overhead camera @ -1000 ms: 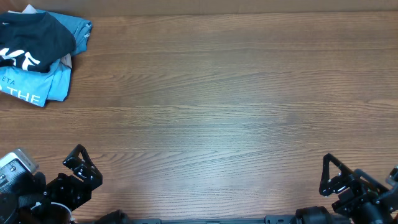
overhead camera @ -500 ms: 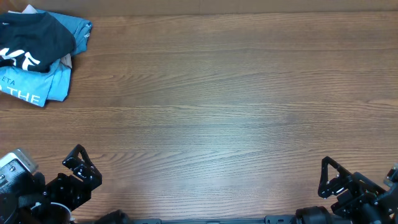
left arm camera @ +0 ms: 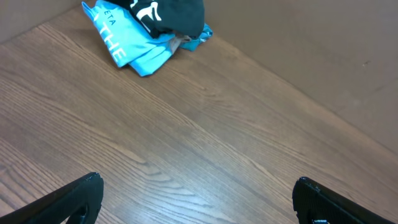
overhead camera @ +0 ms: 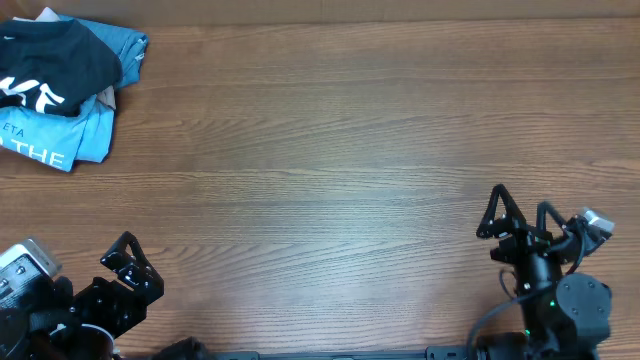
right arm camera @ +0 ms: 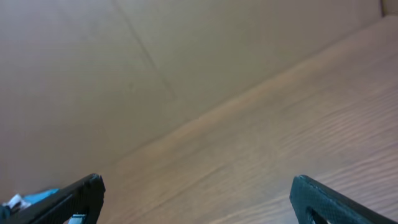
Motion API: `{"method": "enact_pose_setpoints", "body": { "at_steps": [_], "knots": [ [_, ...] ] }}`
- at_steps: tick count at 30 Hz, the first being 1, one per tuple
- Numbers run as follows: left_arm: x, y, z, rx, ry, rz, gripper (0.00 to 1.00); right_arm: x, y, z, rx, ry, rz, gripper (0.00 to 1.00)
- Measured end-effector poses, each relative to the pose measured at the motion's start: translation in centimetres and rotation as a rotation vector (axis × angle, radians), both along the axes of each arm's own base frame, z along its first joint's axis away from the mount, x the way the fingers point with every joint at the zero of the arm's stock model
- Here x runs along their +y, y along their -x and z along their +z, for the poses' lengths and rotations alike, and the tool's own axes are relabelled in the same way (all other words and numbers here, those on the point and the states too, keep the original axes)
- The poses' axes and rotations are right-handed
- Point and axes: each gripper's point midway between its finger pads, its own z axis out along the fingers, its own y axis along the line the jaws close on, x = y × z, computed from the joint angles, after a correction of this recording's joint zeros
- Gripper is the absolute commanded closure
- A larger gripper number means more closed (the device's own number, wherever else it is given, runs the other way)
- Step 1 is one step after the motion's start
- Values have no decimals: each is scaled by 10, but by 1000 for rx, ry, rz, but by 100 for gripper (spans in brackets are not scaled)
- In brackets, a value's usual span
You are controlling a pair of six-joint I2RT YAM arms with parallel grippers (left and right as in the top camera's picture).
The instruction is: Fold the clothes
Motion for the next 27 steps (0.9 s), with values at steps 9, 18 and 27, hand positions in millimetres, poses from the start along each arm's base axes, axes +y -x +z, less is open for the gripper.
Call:
{"method": "enact_pose_setpoints", "body": {
  "at_steps": [9, 18, 27],
  "knots": [
    [0, 0, 0, 1, 0, 0, 0, 11, -10, -26, -194, 149, 67, 0],
    [0, 0, 0, 1, 3, 2, 0, 6, -15, -56, -227, 97, 35, 0],
    [0, 0, 0, 1, 3, 2, 0, -20, -15, -83, -143, -104, -124, 0]
  ]
}}
